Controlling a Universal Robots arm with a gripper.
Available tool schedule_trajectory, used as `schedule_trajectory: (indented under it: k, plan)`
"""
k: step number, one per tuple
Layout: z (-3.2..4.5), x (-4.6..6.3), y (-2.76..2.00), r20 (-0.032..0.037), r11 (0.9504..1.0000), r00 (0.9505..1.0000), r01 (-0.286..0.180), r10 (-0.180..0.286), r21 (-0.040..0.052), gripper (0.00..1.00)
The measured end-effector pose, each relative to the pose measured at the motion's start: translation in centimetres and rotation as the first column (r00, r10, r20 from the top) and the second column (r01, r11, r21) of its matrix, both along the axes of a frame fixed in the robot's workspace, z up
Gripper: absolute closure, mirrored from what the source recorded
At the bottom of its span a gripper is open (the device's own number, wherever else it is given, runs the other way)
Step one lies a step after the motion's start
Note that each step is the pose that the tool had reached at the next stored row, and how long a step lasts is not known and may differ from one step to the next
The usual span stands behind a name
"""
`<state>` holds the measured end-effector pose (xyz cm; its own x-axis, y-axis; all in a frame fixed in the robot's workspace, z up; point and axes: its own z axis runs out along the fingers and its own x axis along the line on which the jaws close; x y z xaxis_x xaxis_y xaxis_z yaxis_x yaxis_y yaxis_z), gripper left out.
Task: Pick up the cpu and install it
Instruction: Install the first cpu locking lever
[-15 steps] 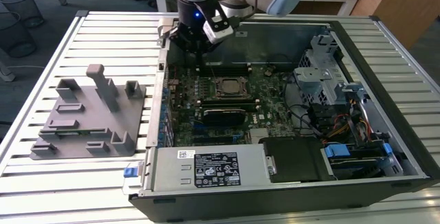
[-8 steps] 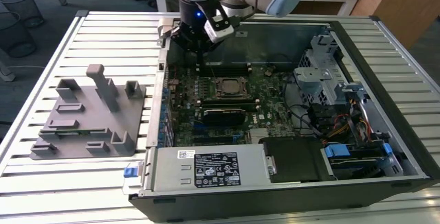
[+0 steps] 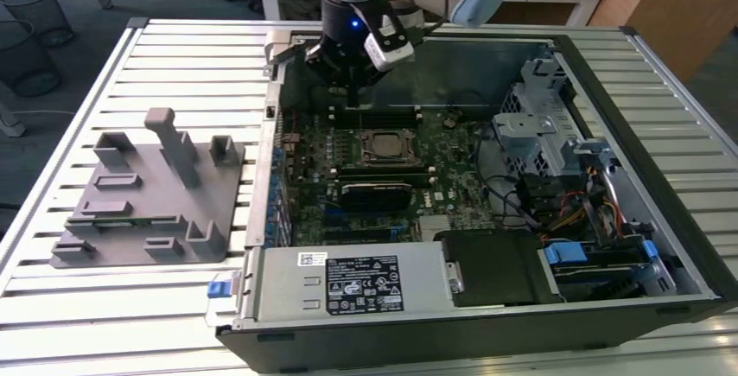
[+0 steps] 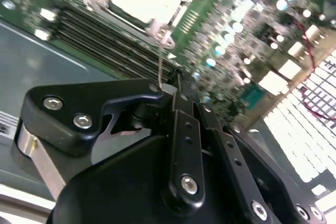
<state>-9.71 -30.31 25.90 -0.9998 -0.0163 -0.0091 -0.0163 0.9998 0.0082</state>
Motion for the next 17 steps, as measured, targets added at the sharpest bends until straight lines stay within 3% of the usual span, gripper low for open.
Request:
schedule_trajectory:
  k: [7, 8, 12, 17]
  plan:
    - [-0.1, 2.9, 0.06, 0.0001, 1.0, 1.0, 0.0, 0.0, 0.0002, 0.89]
    - [-0.12, 2.9, 0.05, 0.0, 1.0, 1.0, 0.0, 0.0, 0.0039, 0.89]
    - [-0.26, 3.0, -0.08, -0.0001, 0.9989, 1.0, 0.0, 0.0, 0.0466, 0.89]
    - [-0.59, 3.2, -0.14, 0.0, 0.9988, 1.0, 0.0, 0.0, 0.0492, 0.89]
